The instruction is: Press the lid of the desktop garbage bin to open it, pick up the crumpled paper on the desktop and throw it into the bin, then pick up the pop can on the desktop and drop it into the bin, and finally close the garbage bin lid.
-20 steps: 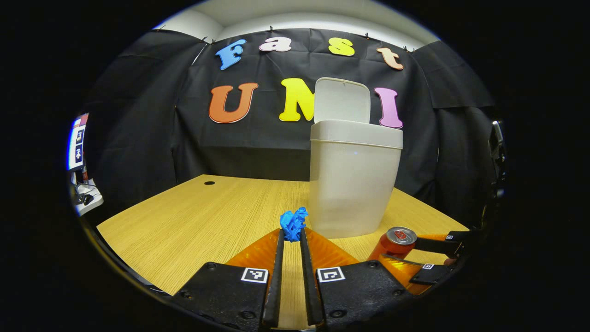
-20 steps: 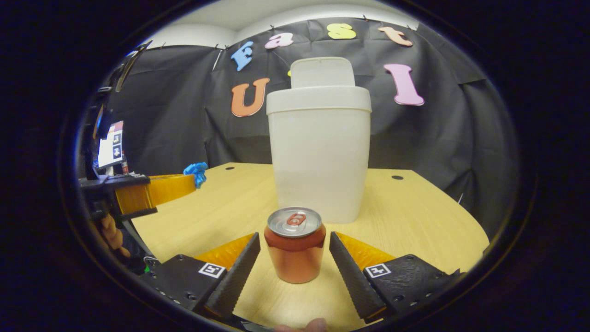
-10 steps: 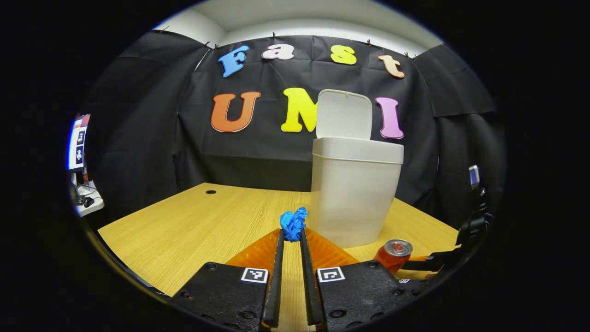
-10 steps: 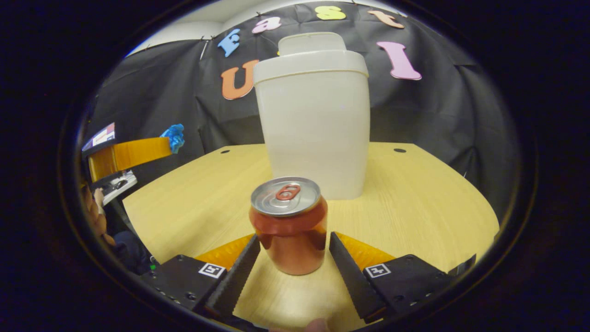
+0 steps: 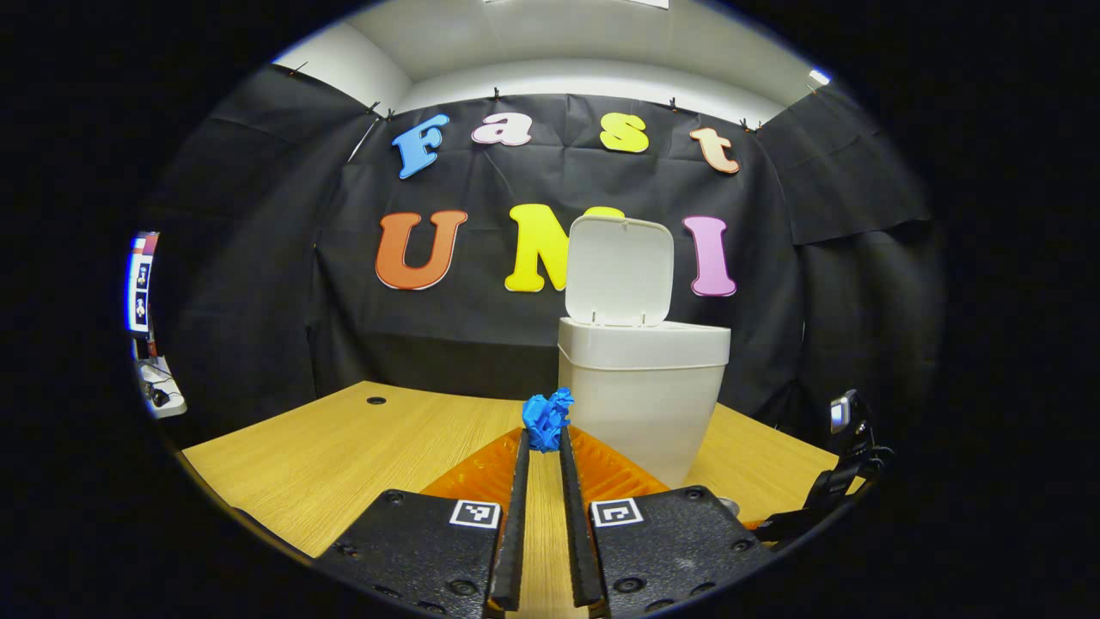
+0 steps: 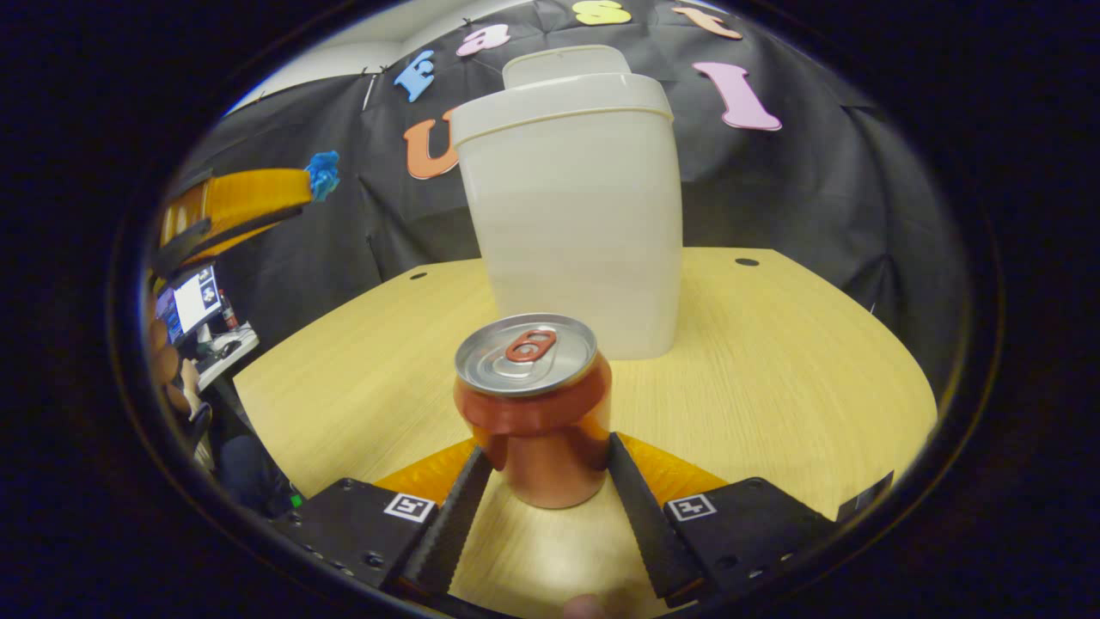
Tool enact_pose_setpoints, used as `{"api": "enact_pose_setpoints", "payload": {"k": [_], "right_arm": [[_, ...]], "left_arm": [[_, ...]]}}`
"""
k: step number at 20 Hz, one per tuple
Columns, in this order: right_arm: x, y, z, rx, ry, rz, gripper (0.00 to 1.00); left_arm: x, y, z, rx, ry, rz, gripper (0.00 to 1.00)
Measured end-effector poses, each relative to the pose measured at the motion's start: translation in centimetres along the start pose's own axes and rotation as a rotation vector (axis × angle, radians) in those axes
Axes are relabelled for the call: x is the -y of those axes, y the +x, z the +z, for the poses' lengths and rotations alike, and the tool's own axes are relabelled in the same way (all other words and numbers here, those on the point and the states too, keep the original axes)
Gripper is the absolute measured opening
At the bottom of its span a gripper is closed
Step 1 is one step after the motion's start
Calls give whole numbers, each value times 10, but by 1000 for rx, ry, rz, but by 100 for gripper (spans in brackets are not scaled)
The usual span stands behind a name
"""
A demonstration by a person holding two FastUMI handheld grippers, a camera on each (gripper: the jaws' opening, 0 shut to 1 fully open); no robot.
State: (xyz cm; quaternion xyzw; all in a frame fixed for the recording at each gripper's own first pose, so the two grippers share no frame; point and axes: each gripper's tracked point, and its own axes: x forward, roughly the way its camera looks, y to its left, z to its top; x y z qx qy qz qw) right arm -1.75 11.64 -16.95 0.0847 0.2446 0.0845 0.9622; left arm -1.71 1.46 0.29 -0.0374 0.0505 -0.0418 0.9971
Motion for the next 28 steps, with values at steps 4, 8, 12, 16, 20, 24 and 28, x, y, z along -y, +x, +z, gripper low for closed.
{"api": "enact_pose_setpoints", "payload": {"k": [4,8,12,16,20,24,28], "right_arm": [[5,-15,23,74,-37,4,80],[21,-28,40,128,-73,-14,80],[41,-38,49,150,-60,-32,80],[63,-44,50,158,-47,-59,80],[80,-51,52,163,-22,-73,80],[90,-60,59,187,-6,-86,80],[93,-63,64,205,-2,-87,80]], "left_arm": [[9,19,30,58,33,-16,25],[22,41,58,103,16,-48,24],[31,66,94,181,31,-55,24],[49,103,101,183,30,-81,24],[69,131,87,126,36,-117,26],[80,151,72,69,37,-132,27],[88,156,59,12,43,-160,37]]}}
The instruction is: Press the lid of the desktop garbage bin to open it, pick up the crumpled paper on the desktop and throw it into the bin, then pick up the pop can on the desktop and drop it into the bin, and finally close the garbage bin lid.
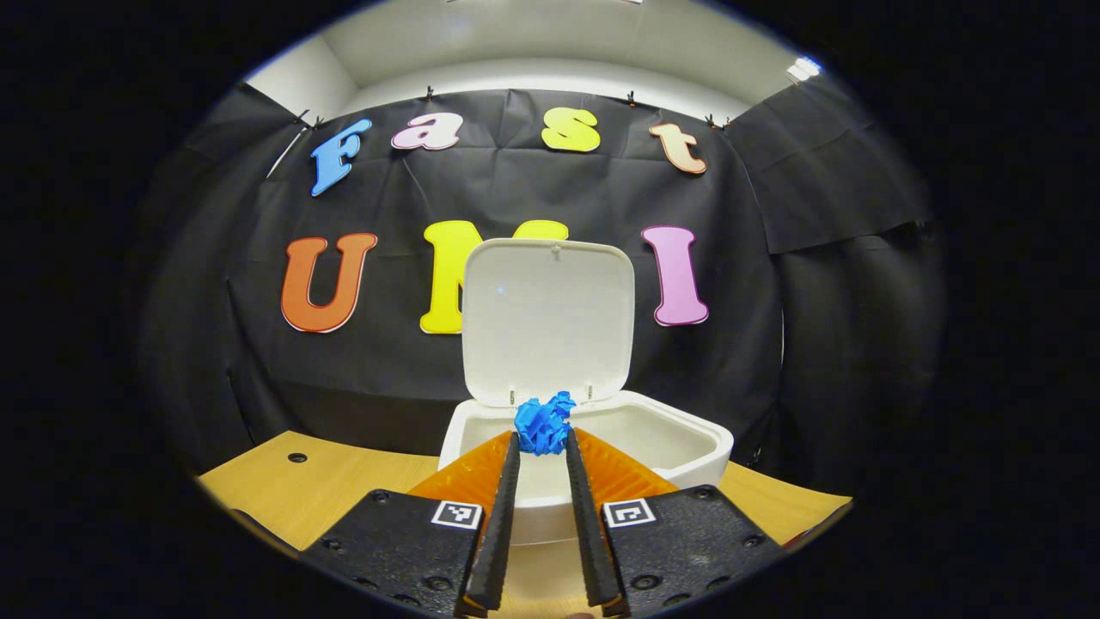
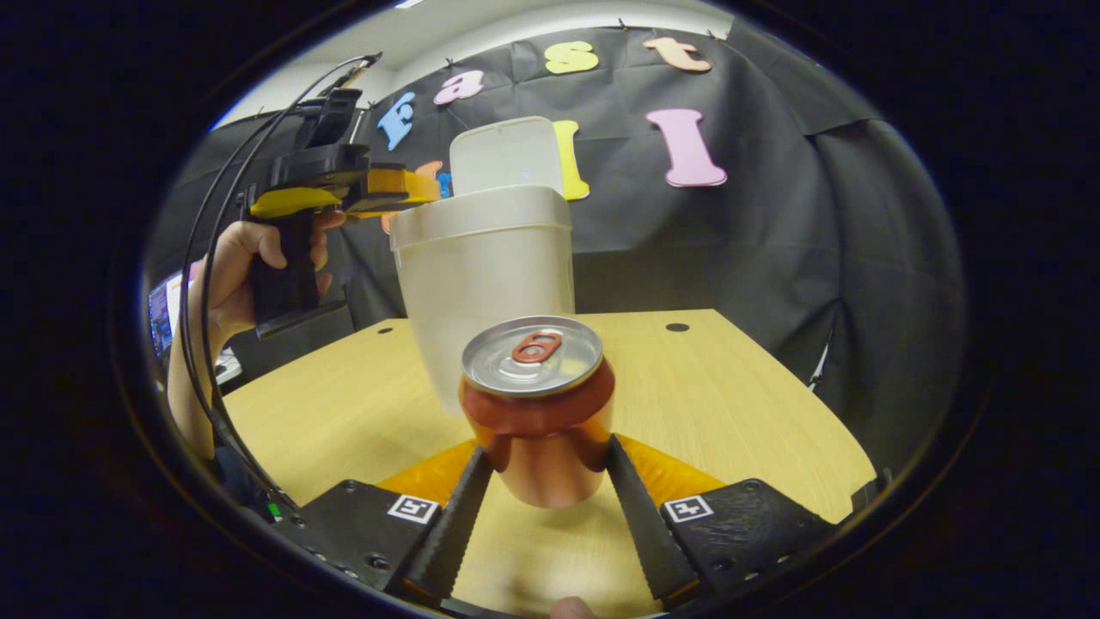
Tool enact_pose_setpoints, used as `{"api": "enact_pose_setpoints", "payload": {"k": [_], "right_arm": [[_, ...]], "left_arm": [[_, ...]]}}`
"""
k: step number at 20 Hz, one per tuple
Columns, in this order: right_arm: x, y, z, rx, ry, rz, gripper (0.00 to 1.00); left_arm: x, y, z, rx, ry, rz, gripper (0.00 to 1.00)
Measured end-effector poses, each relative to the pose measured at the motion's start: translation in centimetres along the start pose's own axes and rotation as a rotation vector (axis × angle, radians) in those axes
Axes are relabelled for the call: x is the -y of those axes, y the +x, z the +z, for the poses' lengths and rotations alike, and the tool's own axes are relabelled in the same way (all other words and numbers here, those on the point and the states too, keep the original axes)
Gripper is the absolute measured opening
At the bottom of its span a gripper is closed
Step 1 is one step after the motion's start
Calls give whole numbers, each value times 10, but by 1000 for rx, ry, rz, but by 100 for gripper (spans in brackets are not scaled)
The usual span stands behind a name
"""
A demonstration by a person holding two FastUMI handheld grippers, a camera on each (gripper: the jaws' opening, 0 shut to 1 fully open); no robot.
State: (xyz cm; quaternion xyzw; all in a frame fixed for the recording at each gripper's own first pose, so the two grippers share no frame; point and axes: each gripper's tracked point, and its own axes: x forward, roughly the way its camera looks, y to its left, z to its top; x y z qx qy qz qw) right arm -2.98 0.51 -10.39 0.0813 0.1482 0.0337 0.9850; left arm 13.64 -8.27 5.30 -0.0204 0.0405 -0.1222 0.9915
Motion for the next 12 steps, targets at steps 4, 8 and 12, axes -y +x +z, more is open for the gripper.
{"api": "enact_pose_setpoints", "payload": {"k": [4,8,12], "right_arm": [[-3,-3,5,20,4,10,80],[0,-5,21,59,-14,-6,80],[2,-9,58,119,-50,-11,80]], "left_arm": [[2,-2,4,13,-5,-1,89],[-3,-18,12,36,-25,11,99],[-9,-40,17,59,-46,18,100]]}}
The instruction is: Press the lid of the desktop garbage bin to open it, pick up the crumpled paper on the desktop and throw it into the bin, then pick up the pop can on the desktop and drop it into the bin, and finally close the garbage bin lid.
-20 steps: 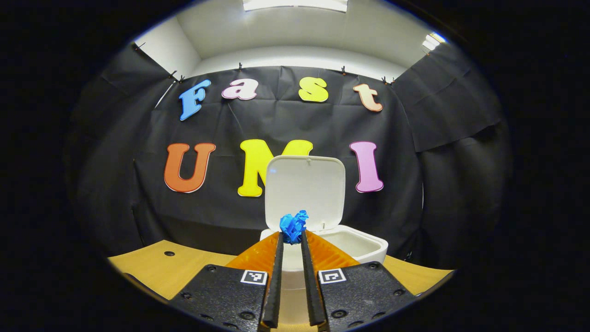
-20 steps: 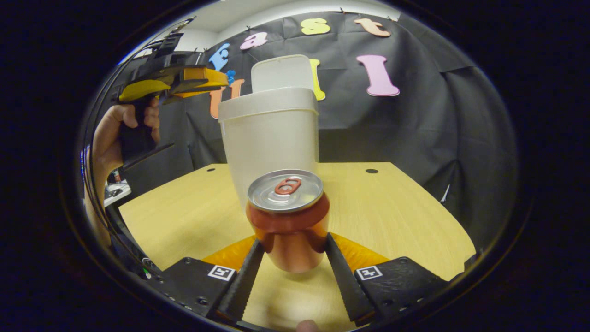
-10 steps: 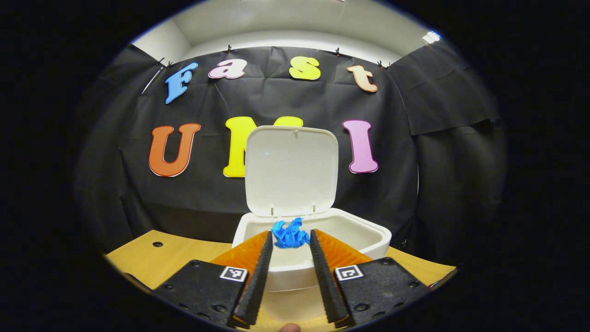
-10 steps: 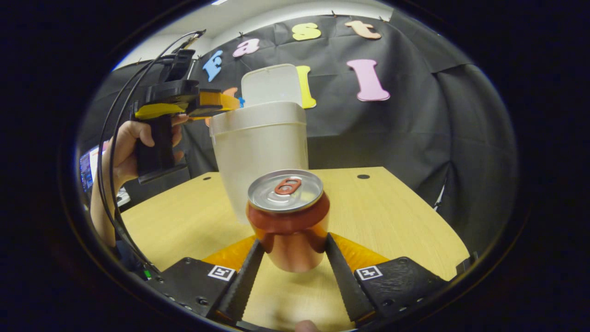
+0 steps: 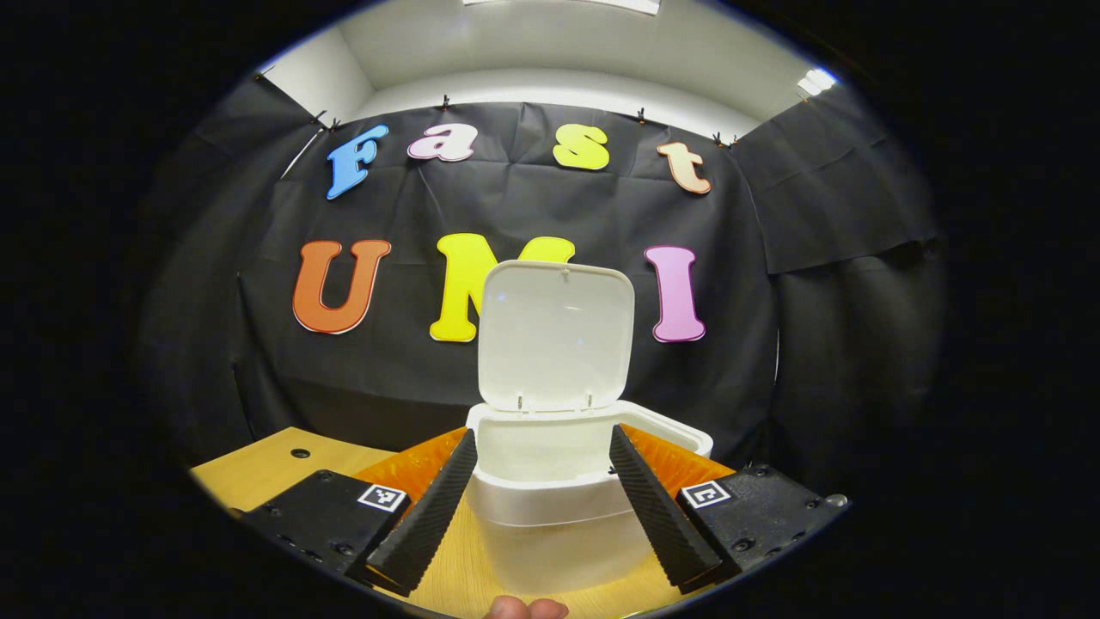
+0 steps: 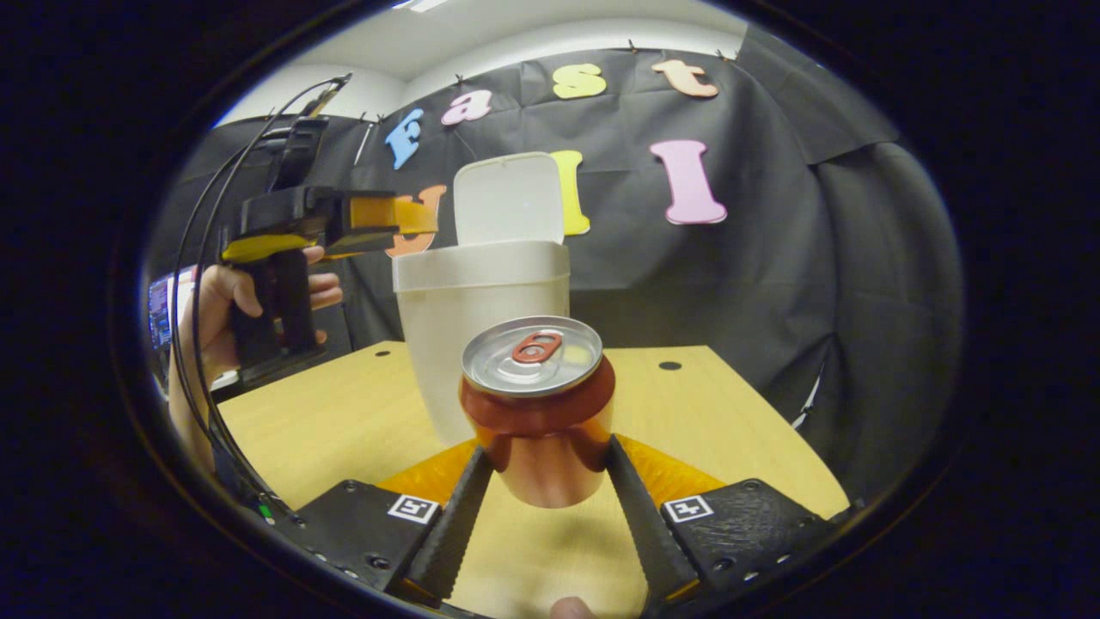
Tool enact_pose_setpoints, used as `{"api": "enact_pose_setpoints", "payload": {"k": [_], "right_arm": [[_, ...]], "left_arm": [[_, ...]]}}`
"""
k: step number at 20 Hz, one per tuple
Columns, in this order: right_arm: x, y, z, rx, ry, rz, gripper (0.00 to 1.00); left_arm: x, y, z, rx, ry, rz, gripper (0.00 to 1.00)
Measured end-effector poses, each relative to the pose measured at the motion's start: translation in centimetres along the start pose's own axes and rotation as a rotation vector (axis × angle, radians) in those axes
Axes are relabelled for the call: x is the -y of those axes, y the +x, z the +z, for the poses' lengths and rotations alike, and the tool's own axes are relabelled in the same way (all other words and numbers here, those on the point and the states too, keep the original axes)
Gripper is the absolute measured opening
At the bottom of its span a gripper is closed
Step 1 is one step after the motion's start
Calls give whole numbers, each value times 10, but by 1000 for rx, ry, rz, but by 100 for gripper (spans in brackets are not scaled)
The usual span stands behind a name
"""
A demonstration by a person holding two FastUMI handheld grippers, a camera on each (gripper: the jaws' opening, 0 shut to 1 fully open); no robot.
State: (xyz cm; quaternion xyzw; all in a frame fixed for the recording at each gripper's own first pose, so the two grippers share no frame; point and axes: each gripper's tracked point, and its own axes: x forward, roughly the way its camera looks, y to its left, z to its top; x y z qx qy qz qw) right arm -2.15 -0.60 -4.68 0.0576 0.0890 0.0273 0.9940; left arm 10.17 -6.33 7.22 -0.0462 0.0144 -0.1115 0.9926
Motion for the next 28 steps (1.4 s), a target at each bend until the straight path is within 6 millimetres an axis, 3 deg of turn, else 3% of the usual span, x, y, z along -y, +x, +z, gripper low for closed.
{"api": "enact_pose_setpoints", "payload": {"k": [8,16,19,23,28], "right_arm": [[-16,12,99,163,-66,46,80],[-46,45,173,250,-81,111,80],[-48,66,204,289,-82,99,80],[-58,98,222,285,-84,105,79],[-73,131,221,228,-78,125,79]], "left_arm": [[-31,-53,-18,-11,-19,49,100],[-79,-97,-45,-47,-6,150,99],[-92,-107,-51,-56,7,174,99],[-99,-115,-54,-59,-11,180,99],[-112,-122,-54,-56,-4,200,99]]}}
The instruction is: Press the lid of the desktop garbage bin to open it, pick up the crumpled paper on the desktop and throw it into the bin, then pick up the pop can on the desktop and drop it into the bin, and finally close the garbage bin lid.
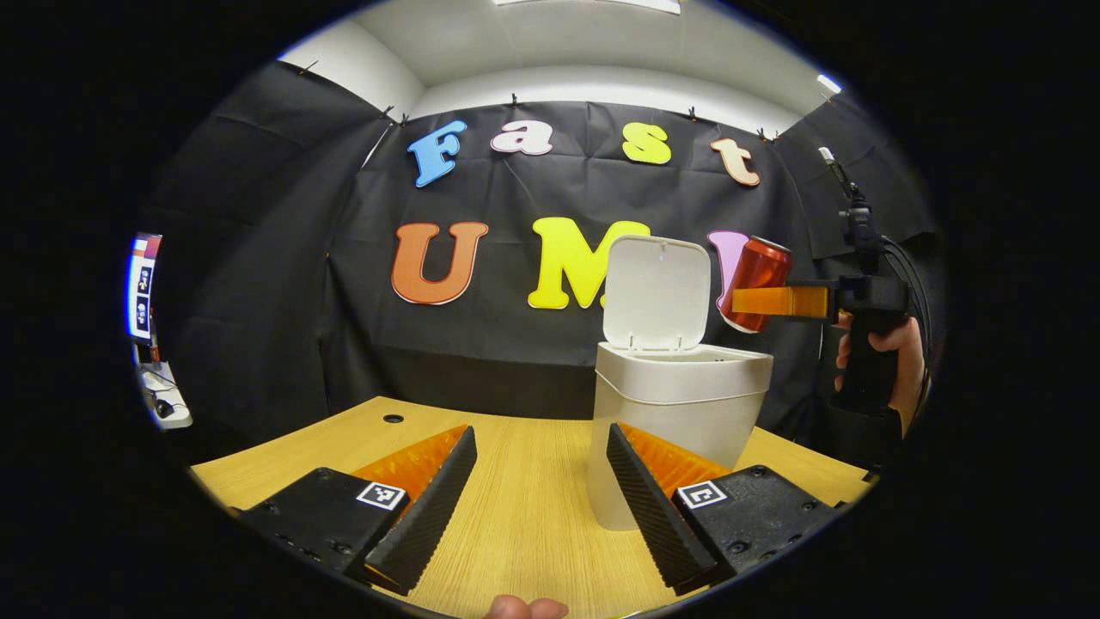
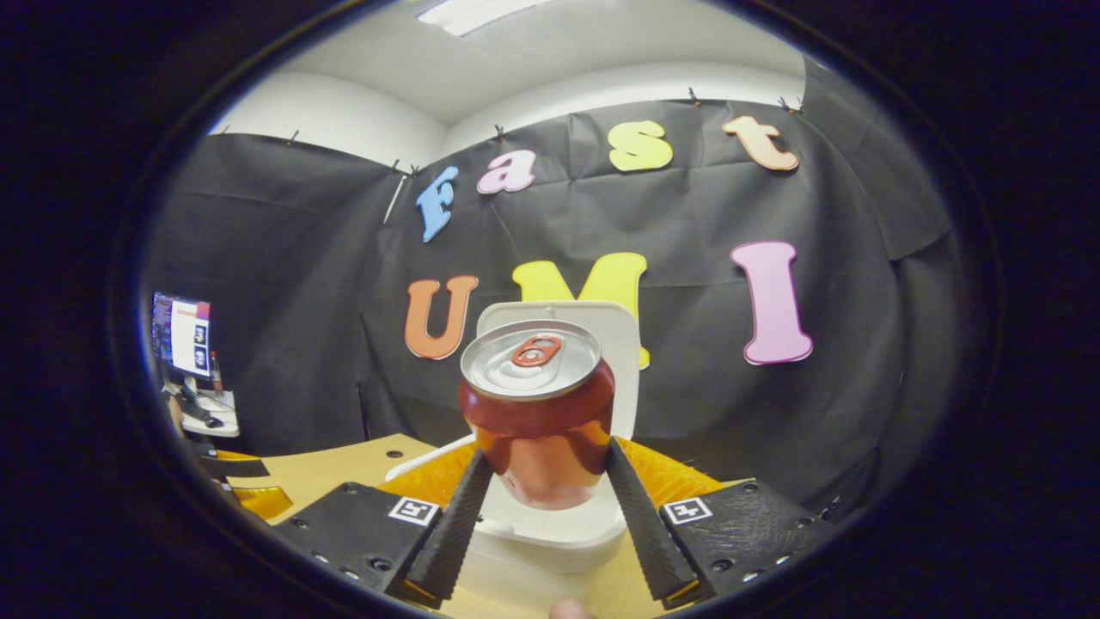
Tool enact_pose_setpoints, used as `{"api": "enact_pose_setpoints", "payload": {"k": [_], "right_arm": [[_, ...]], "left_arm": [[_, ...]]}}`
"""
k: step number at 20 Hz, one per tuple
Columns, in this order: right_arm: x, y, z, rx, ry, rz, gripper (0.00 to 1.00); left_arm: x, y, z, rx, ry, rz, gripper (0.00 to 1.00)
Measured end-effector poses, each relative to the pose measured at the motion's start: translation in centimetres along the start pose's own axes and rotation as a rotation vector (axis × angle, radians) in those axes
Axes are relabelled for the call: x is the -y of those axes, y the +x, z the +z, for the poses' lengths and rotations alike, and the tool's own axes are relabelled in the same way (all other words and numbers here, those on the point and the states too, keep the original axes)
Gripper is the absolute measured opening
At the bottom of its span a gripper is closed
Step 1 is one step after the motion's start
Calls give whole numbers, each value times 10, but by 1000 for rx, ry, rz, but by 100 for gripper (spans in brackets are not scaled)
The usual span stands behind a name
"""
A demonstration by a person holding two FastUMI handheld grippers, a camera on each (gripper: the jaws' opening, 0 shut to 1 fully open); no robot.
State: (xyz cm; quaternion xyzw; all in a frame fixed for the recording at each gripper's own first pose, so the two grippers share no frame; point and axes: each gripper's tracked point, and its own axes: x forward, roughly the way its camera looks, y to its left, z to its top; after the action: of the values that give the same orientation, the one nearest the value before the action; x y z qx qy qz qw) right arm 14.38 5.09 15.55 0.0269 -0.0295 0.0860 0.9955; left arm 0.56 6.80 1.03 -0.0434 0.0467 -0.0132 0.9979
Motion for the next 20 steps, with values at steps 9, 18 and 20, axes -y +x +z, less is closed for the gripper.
{"api": "enact_pose_setpoints", "payload": {"k": [9,18,20], "right_arm": [[-7,25,-27,-84,-28,-5,80],[-13,17,-6,-16,-26,-22,82],[-17,13,1,4,-26,-19,82]], "left_arm": [[-11,2,-5,-17,-1,15,99],[-14,1,-6,-22,0,22,99],[-13,1,-4,-21,4,22,99]]}}
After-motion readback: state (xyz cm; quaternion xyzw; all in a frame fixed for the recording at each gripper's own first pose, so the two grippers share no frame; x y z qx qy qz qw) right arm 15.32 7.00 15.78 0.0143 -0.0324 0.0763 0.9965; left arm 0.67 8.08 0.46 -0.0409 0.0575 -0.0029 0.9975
